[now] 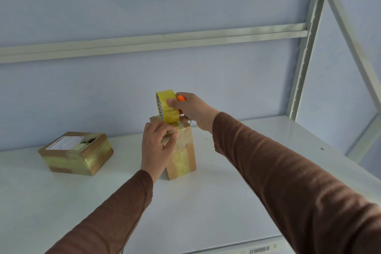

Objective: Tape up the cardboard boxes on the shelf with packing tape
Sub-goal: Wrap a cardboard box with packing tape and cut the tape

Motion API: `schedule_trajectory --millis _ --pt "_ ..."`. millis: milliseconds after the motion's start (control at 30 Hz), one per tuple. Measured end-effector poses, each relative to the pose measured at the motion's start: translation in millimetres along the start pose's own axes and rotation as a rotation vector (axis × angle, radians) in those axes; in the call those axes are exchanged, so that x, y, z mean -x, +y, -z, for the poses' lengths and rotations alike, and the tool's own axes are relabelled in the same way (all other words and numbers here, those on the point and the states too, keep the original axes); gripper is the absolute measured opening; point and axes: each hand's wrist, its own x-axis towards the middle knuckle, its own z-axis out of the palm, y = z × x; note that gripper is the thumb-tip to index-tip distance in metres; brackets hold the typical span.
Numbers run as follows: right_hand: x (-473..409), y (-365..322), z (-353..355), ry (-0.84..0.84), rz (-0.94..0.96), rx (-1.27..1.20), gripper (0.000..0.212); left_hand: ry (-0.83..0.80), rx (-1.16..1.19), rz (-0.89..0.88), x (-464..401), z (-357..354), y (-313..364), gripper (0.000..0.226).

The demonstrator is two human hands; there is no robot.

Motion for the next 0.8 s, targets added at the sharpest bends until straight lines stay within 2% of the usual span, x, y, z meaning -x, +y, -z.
schedule_trajectory --millis 133,233,300,400,467,533,600,667,800 --pt "-6 -5 4 0.030 -0.032 -0.027 0.040 0.044 0.062 0.035 2 -6 4 0.016" --pt "-9 -10 5 0.028 -0.055 -0.030 0.040 0.088 0.405 0.272 -5 -3 12 0.046" --pt "-12 -13 6 0.035 -0.074 -0.027 0.039 0.119 0.546 0.330 -10 -3 14 0.056" --pt "-17 -15 8 0.035 -0.094 -0.031 0.028 0.088 0.526 0.328 -15 -2 14 0.071" --pt "-19 -17 10 0.016 -0.096 -0.008 0.020 0.070 0.452 0.376 -24 -1 10 0.093" --pt "-20 -20 12 -0.002 -0.098 0.024 0.016 -0.036 0.296 0.465 -38 2 0 0.118" --pt "-21 -24 13 -0.006 -0.097 0.049 0.015 -0.242 0.371 0.626 -51 6 -8 0.131" --pt "-22 -28 13 0.004 -0.108 0.069 0.015 -0.419 0.592 0.785 -57 7 -17 0.132" --pt "-21 -35 10 0.083 -0.186 0.038 0.021 -0.452 0.552 0.824 -67 3 -23 0.121"
